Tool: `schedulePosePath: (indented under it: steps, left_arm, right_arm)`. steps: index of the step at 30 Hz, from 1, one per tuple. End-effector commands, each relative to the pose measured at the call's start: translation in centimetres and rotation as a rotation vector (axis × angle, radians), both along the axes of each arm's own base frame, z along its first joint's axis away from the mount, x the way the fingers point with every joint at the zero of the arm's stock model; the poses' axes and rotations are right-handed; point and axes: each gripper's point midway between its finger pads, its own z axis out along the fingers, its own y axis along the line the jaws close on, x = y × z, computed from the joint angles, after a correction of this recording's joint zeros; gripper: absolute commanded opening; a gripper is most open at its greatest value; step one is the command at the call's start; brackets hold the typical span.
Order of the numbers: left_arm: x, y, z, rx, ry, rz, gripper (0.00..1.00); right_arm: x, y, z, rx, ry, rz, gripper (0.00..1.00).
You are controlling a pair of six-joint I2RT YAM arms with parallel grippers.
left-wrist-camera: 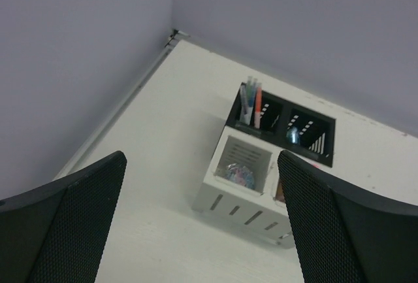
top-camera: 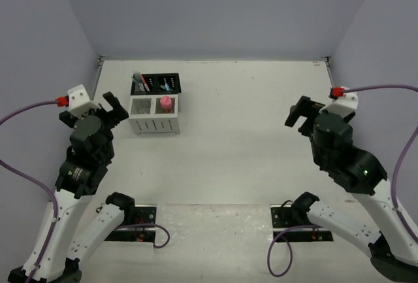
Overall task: Sort the stationery into containers
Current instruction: Reset both arms
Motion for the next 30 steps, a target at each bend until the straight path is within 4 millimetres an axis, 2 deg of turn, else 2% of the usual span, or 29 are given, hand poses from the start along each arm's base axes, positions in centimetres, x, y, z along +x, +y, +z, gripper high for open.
schedulePosePath:
  steps: [1,4,6,10,11,14,16,23,30]
  left_arm:
    - [-2.3,2.6,-4.0,0.07,0.09,0.116,1.0]
    - [-3.4,3.1,-5.4,0.063,0.061,0.125,1.0]
    - [-3.7,2.7,-6.3,0.051,0.052,0.086,1.0]
    - [-4.0,0.9,-7.6,-0.026,-0.017,-0.025,1.0]
    - [-3.9,0.5,-8.3,-0.015,-0.006,-0.05,1.0]
    - [-4.5,0.9,-7.7,-0.014,-0.044,-0.041,1.0]
    - [-4.5,1.0,-7.8,-0.016,-0.045,-0.038,1.0]
    - [-4.3,0.6,-8.3,-0.014,-0.033,-0.058,1.0]
    - [-4.4,0.4,-8.2,-0.013,-0.05,-0.078,1.0]
  right_arm:
    - [-4.5,-6.5,3.7,-0.101,-0.125,-0.089,0.99]
    - [-6.6,-4.8,3.8,0.016,-0.216,0.099,0.99]
    - [-7.9,-4.1,3.5,0.06,-0.263,0.192,0.99]
    - [-8.8,-5.9,1.6,0.096,-0.275,0.123,0.99]
    - [-8.8,-6.3,1.3,0.094,-0.268,0.101,0.99]
    - [-8.5,-6.8,-0.5,0.092,-0.218,0.047,0.99]
    - [-8.1,-6.4,-1.2,0.092,-0.187,0.045,0.99]
    - [-7.3,-4.8,-1.9,0.116,-0.136,0.07,0.99]
    - [-7.2,-4.9,-2.3,0.12,-0.138,0.057,0.99]
